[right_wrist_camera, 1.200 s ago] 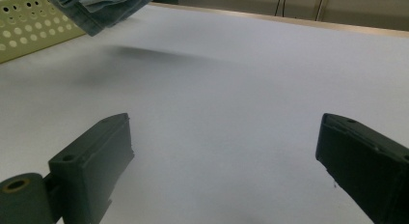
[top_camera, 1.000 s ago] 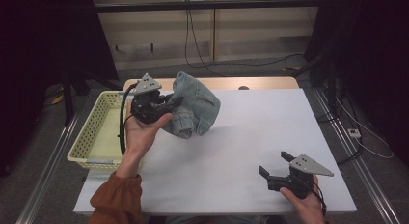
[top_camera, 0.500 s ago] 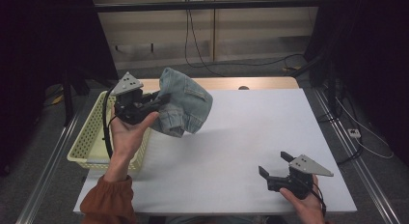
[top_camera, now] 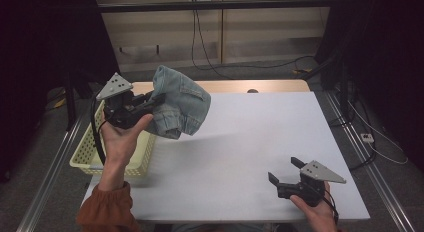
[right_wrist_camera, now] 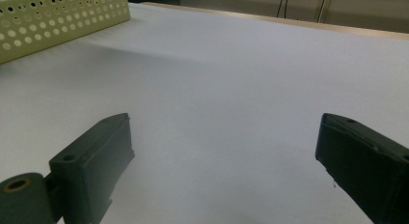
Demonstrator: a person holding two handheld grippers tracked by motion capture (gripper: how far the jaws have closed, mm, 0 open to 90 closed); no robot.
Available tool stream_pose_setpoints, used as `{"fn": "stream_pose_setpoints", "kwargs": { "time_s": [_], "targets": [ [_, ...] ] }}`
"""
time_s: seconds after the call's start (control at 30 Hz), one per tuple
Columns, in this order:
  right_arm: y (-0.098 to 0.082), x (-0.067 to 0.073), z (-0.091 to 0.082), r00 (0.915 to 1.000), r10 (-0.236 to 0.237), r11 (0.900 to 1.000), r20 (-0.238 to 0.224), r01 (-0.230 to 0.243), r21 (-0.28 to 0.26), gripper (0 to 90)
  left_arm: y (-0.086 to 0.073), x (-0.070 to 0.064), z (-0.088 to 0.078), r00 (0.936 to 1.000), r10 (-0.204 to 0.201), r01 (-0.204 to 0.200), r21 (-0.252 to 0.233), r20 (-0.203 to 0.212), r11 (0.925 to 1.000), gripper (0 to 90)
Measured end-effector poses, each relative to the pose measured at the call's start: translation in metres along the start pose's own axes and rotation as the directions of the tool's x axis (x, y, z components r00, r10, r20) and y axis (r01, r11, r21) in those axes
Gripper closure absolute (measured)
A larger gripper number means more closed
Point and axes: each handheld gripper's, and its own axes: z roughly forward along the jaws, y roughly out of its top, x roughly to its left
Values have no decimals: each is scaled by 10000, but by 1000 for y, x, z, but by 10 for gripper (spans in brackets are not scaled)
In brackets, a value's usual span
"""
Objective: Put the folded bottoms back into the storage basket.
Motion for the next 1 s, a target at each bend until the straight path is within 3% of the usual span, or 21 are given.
{"fn": "stream_pose_setpoints", "kwargs": {
  "time_s": [0.5,0.7,1.0],
  "targets": [
    [0,0,0,10000,-21,10000,5,21,-7,61,9,8,-30,9992,11,-24,-319,-407,9995,765],
    [0,0,0,10000,-40,10000,29,40,17,61,9,12,-48,9975,186,-210,-349,-680,9992,764],
    [0,0,0,10000,-46,10000,34,46,57,61,3,27,-59,9956,-199,157,-467,-912,9988,764]
  ]
}}
